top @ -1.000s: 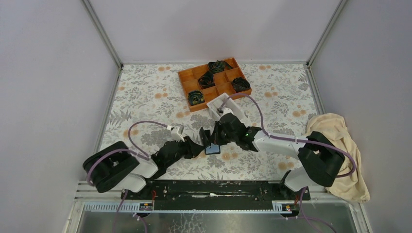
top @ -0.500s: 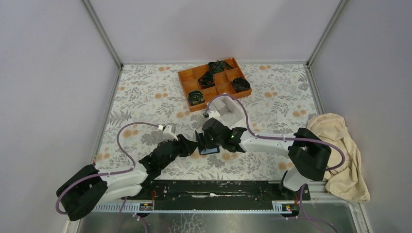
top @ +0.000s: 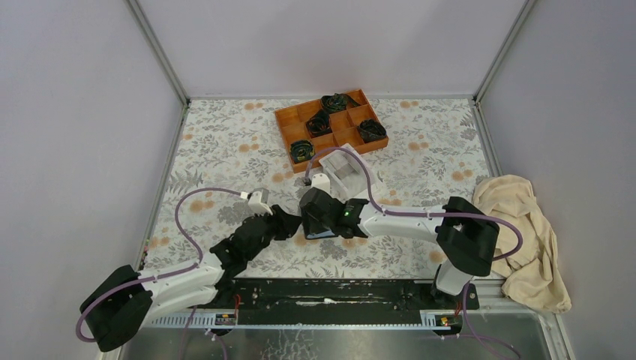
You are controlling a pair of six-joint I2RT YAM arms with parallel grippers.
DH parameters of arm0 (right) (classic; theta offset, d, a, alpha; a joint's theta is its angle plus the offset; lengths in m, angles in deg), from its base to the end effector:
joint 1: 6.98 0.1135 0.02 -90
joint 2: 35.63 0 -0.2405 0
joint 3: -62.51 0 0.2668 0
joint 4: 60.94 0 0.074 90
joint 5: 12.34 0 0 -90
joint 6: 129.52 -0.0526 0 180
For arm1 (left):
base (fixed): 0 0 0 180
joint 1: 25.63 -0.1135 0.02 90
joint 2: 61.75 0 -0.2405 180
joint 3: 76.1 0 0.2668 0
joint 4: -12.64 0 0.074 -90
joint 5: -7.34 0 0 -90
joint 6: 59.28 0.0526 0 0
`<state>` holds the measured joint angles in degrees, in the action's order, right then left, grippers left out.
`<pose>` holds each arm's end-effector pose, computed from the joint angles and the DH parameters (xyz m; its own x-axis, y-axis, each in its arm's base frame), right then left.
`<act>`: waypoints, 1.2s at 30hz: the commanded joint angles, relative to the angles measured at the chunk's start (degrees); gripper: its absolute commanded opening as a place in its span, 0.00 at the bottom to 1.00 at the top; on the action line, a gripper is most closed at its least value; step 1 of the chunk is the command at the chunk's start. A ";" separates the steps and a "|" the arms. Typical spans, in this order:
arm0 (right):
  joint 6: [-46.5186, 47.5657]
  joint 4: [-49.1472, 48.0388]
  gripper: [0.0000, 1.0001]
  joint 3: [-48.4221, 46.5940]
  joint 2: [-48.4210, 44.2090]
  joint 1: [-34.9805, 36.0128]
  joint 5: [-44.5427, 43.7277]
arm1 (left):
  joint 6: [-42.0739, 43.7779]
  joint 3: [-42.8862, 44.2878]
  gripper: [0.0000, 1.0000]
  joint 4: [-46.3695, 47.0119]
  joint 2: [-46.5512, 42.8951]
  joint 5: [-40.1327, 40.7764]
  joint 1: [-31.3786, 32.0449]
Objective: Put the credit cards into the card holder
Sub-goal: Open the card holder at the center of the board.
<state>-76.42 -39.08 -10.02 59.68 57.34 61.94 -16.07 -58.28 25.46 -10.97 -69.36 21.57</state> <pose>0.1762 0.3335 0.1621 -0.7142 -0.1516 -0.6833 -0.4441 0.8527 0.2750 0.1511 -0.1454 0.1116 -0.5737 -0.4245 -0.7005 0.2179 0.7454 -0.6301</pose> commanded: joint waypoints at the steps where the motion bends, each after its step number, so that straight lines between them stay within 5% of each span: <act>1: 0.87 3.27 0.00 -3.48 1.33 1.28 -4.51 | 1.44 2.83 0.43 -0.34 -0.29 2.32 0.15; 36: 0.34 5.70 0.00 -6.82 3.58 3.80 -6.66 | 5.31 10.52 0.47 -2.97 9.61 9.41 0.23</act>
<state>-76.20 -33.99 -14.41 62.71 60.09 57.19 -12.02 -49.56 22.84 -0.54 -64.29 21.57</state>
